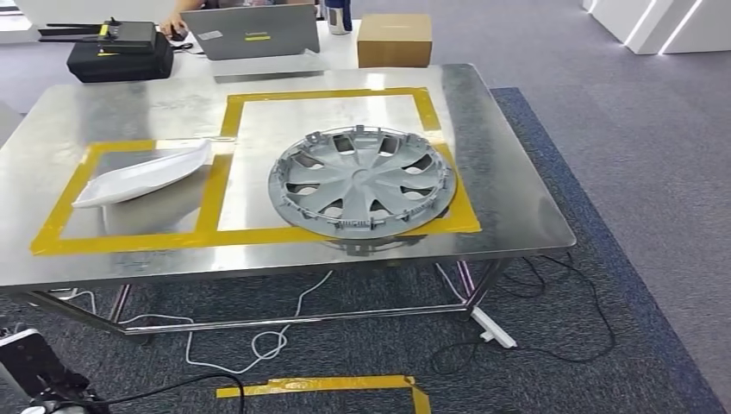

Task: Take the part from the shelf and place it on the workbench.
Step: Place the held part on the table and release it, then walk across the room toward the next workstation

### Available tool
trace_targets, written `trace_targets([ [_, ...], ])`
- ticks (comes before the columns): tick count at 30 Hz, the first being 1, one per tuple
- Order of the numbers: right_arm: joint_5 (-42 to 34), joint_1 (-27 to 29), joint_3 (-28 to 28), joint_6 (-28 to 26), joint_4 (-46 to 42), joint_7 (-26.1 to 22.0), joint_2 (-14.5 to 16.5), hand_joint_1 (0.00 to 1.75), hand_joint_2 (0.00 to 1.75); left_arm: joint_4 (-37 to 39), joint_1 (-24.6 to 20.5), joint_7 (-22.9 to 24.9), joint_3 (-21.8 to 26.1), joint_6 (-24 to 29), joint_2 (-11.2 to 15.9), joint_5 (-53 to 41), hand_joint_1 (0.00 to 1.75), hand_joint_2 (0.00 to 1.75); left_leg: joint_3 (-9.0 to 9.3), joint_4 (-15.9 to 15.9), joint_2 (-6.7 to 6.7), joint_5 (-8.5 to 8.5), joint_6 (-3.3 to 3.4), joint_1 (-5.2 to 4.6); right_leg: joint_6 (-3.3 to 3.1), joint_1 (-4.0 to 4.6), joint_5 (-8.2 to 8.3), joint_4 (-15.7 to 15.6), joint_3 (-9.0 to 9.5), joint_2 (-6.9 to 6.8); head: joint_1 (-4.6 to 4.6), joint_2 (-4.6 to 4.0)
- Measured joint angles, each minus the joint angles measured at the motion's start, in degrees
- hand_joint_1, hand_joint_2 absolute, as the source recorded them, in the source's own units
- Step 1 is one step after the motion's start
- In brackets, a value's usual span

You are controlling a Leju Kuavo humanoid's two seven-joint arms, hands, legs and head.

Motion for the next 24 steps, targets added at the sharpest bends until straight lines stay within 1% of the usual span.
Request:
trace_targets([
  [1,0.01,0.05,-0.09,0.01,0.00,0.01,0.00,0.00,0.00,0.49,-0.05,0.00,0.26,0.08,-0.05,-0.01,0.00,0.00,-0.37,-0.09,0.07,0.62,0.38,-0.02,0.34,-0.14,0.13,-0.09,-0.12,0.01,-0.02,0.00],
  [2,-0.02,0.11,-0.18,0.08,0.00,0.03,0.00,0.00,0.00,1.06,-0.21,0.00,0.52,0.23,-0.12,-0.11,0.00,0.00,-0.91,-0.25,0.14,1.34,0.81,-0.01,0.57,-0.20,-0.77,0.40,-0.56,0.06,0.03,0.00],
  [3,-0.09,0.17,-0.31,0.21,0.00,0.10,0.00,0.00,0.00,1.82,-0.47,0.00,0.79,0.52,-0.16,-0.29,0.00,0.00,-1.59,-0.43,0.21,2.12,1.17,0.04,0.76,-0.21,-2.84,1.97,-1.25,0.12,0.09,0.00],
  [4,-0.19,0.16,-0.45,0.37,0.00,0.20,0.00,0.00,0.00,2.75,-0.77,0.00,1.06,0.87,-0.17,-0.55,0.00,0.00,-2.34,-0.49,0.29,2.78,1.45,0.03,0.87,-0.23,-5.91,4.83,-2.15,0.17,0.16,0.00],
  [5,-0.30,0.14,-0.60,0.52,0.00,0.30,0.00,0.00,0.00,3.86,-1.03,0.00,1.37,1.23,-0.14,-0.80,0.00,0.00,-3.19,-0.45,0.36,3.40,1.66,-0.09,1.00,-0.20,-9.14,8.64,-3.10,0.18,0.21,0.00],
  [6,-0.39,0.10,-0.75,0.63,0.00,0.38,0.00,0.00,0.00,5.02,-1.23,0.00,1.70,1.52,-0.08,-0.96,0.00,0.00,-4.02,-0.39,0.47,4.02,1.76,-0.23,1.15,-0.20,-11.41,12.52,-3.72,0.17,0.24,0.01],
  [7,-0.46,0.08,-0.87,0.70,0.00,0.43,0.00,0.00,0.00,6.13,-1.38,0.00,2.02,1.73,-0.02,-1.04,0.00,0.00,-4.89,-0.31,0.58,4.64,1.80,-0.38,1.22,-0.19,-12.28,15.48,-3.83,0.17,0.23,0.01],
  [8,-0.50,0.08,-0.97,0.79,0.00,0.45,0.00,0.00,0.00,7.33,-1.57,0.00,2.32,1.95,0.05,-1.04,0.00,0.00,-5.78,-0.21,0.67,5.26,1.79,-0.50,1.20,-0.19,-11.75,16.75,-3.13,0.16,0.23,0.01],
  [9,-0.54,0.08,-1.07,0.89,0.00,0.48,0.00,0.00,0.00,8.63,-1.81,0.00,2.62,2.20,0.19,-1.04,0.00,0.00,-6.65,-0.11,0.72,5.85,1.72,-0.59,1.07,-0.16,-10.34,15.87,-1.39,0.15,0.23,0.01],
  [10,-0.57,0.07,-1.16,0.99,-0.01,0.49,0.00,0.00,0.00,9.96,-2.07,0.00,2.94,2.48,0.36,-1.05,0.00,0.00,-7.40,0.01,0.74,6.41,1.59,-0.65,0.89,-0.11,-8.95,12.94,1.45,0.10,0.23,0.00],
  [11,-0.61,0.01,-1.22,1.08,-0.01,0.50,0.00,0.00,0.00,11.20,-2.28,0.00,3.22,2.75,0.55,-1.06,0.00,0.00,-7.99,0.17,0.77,6.89,1.40,-0.74,0.68,0.04,-8.34,8.51,5.20,-0.07,0.25,0.01],
  [12,-0.63,-0.10,-1.28,1.13,-0.02,0.50,0.00,0.00,0.00,12.22,-2.46,0.00,3.47,2.95,0.74,-1.12,0.00,0.00,-8.44,0.41,0.84,7.30,1.19,-0.83,0.47,0.18,-8.60,3.62,8.94,-0.25,0.22,0.01],
  [13,-0.63,-0.23,-1.36,1.16,-0.02,0.49,0.00,0.00,0.00,13.18,-2.65,0.00,3.73,3.07,0.91,-1.32,0.00,0.00,-8.72,0.63,0.94,7.76,0.97,-0.88,0.26,0.33,-9.24,-0.17,11.55,-0.38,0.14,0.01],
  [14,-0.60,-0.32,-1.47,1.18,-0.02,0.47,0.00,0.00,0.00,14.12,-2.88,0.00,3.99,3.14,1.08,-1.60,0.00,0.00,-8.93,0.77,1.04,8.21,0.72,-0.86,0.08,0.52,-9.86,-2.48,12.97,-0.45,0.08,0.01],
  [15,-0.56,-0.33,-1.59,1.19,-0.02,0.45,0.00,0.00,0.00,15.10,-3.15,0.00,4.28,3.20,1.25,-1.92,0.00,0.00,-9.07,0.84,1.13,8.67,0.42,-0.75,-0.20,0.63,-9.99,-3.36,13.11,-0.40,0.01,0.01],
  [16,-0.52,-0.26,-1.73,1.22,-0.02,0.45,0.01,0.00,0.00,16.13,-3.40,0.00,4.65,3.28,1.45,-2.26,0.00,0.00,-9.20,0.94,1.09,8.82,0.08,-0.59,-0.65,0.63,-9.62,-3.37,12.62,-0.38,0.04,0.00],
  [17,-0.49,-0.18,-1.89,1.27,-0.02,0.46,0.01,0.00,0.00,17.20,-3.64,0.00,4.99,3.40,1.64,-2.55,0.00,0.00,-9.47,1.44,0.91,8.07,-0.32,-0.43,-1.18,0.63,-9.14,-3.41,12.22,-0.38,0.05,0.00],
  [18,-0.46,-0.12,-2.02,1.33,-0.02,0.48,0.01,0.00,0.00,18.30,-3.81,0.00,5.30,3.53,1.86,-2.78,0.00,0.00,-9.94,2.84,0.71,6.30,-0.69,-0.29,-1.76,0.55,-8.55,-3.50,11.70,-0.39,-0.02,0.00],
  [19,-0.43,-0.11,-2.12,1.40,-0.02,0.49,0.01,0.00,0.00,19.41,-3.95,0.00,5.60,3.67,2.08,-2.99,0.00,0.00,-10.67,5.37,0.50,3.57,-1.02,-0.12,-2.23,0.51,-7.91,-3.57,11.04,-0.36,-0.10,0.00],
  [20,-0.38,-0.11,-2.20,1.48,-0.02,0.50,0.00,0.00,0.00,20.56,-4.12,0.00,5.84,3.81,2.27,-3.16,0.00,0.00,-11.51,8.84,0.38,0.49,-1.28,0.03,-2.49,0.59,-7.28,-3.54,10.24,-0.26,-0.23,0.00],
  [21,-0.31,-0.09,-2.25,1.52,-0.02,0.50,0.00,0.00,0.00,21.71,-4.31,0.00,6.11,3.95,2.47,-3.31,0.00,0.00,-12.23,12.62,0.37,-1.98,-1.45,0.18,-2.60,0.66,-6.61,-3.48,9.46,-0.14,-0.31,0.00],
  [22,-0.24,-0.06,-2.30,1.57,-0.02,0.50,0.00,0.00,0.00,22.89,-4.54,0.00,6.41,4.06,2.68,-3.61,0.00,0.00,-12.52,15.64,0.35,-3.18,-1.58,0.28,-2.60,0.72,-5.92,-3.34,8.60,-0.02,-0.30,0.00],
  [23,-0.16,-0.03,-2.36,1.60,-0.02,0.50,0.00,0.00,0.00,24.07,-4.82,0.00,6.76,4.14,2.90,-4.08,0.00,0.00,-12.16,17.15,0.34,-2.93,-1.66,0.35,-2.53,0.75,-5.26,-3.08,7.68,0.08,-0.30,0.00],
  [24,-0.10,-0.02,-2.40,1.60,-0.02,0.50,0.00,0.00,0.00,25.28,-5.12,0.00,7.21,4.15,3.10,-4.72,0.00,0.00,-10.95,16.72,0.33,-1.55,-1.71,0.42,-2.40,0.74,-4.68,-2.72,6.74,0.17,-0.31,0.00],
])
